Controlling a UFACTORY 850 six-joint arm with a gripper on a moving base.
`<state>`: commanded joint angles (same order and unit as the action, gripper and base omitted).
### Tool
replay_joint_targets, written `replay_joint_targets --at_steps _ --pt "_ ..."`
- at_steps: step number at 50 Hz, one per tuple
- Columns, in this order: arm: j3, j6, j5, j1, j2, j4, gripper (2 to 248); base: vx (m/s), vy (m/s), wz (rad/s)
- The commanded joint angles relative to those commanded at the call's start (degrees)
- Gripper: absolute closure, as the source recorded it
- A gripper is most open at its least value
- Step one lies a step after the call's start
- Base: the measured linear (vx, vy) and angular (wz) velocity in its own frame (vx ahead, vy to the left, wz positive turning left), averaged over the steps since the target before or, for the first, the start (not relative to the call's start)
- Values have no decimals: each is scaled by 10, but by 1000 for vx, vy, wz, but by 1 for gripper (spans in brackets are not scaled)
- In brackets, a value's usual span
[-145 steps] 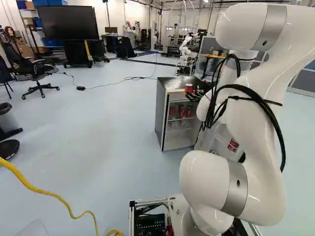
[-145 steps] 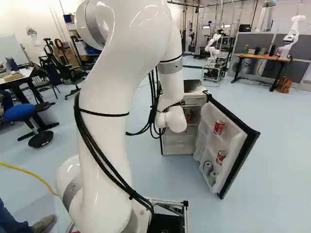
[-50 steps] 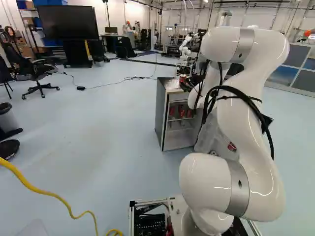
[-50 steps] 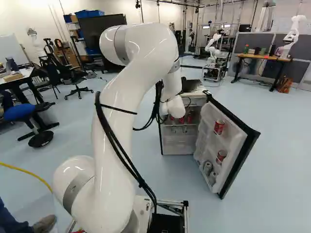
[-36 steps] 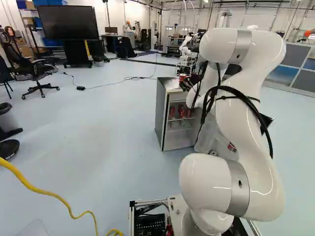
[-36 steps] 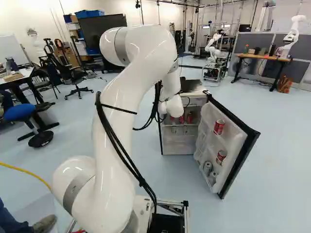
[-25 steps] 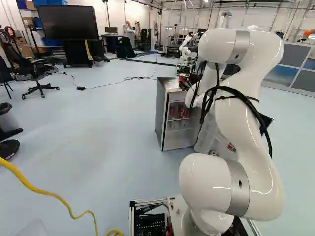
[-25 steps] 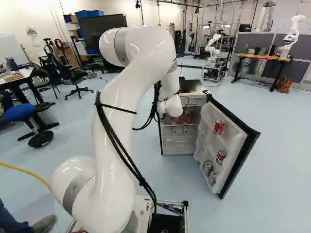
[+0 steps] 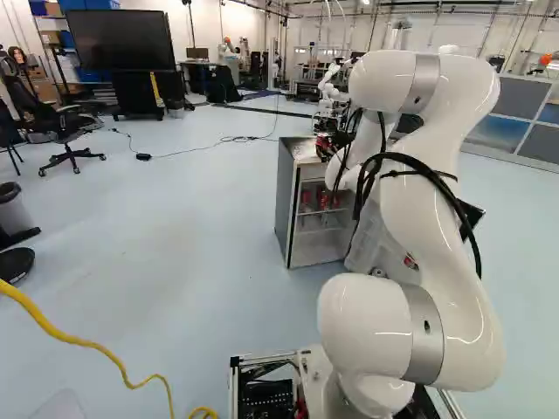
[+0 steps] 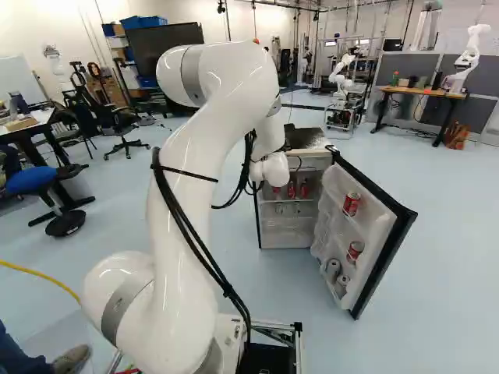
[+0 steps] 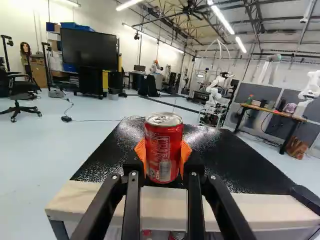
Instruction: Grab a drink from the fridge
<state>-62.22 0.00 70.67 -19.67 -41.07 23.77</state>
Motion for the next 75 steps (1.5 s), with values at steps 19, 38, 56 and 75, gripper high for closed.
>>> replay_joint_targets --at_steps 19,38,56,75 --pt "-1 0 -21 8 0 -17 162 0 0 0" --pt "-1 0 -24 10 0 -19 114 0 0 0" --pt "5 0 -24 9 4 -19 7 0 0 0" --pt "65 0 -24 1 65 -19 3 0 0 0"
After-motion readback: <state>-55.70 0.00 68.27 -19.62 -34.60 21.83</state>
